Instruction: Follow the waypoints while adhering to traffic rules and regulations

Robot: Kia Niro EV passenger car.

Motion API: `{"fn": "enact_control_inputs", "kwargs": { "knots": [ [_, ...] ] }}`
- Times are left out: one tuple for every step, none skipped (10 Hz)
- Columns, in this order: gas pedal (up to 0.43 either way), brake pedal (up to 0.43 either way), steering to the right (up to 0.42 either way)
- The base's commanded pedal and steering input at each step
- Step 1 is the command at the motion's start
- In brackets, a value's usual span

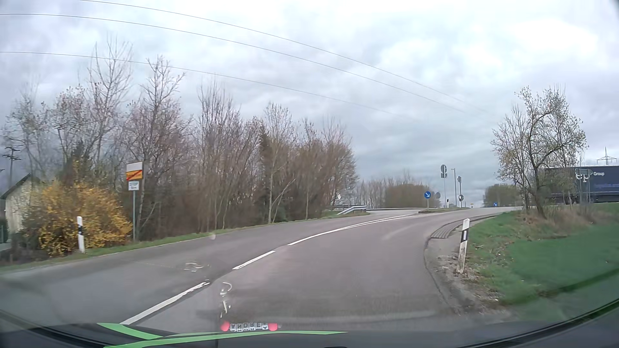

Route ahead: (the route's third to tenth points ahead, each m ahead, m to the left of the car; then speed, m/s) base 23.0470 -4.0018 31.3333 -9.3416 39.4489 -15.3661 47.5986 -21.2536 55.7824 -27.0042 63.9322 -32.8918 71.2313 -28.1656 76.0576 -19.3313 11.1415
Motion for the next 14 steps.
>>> {"fn": "enact_control_inputs", "kwargs": {
  "knots": [
    [0.000,0.000,0.095],
    [0.000,0.000,0.098],
    [0.000,0.000,0.103],
    [0.000,0.000,0.109],
    [0.000,0.000,0.114],
    [0.000,0.000,0.117],
    [0.000,0.000,0.118],
    [0.000,0.000,0.118],
    [0.000,0.000,0.121],
    [0.000,0.006,0.125],
    [0.000,0.012,0.128],
    [0.000,0.030,0.130],
    [0.000,0.055,0.132],
    [0.000,0.061,0.133]
  ]
}}
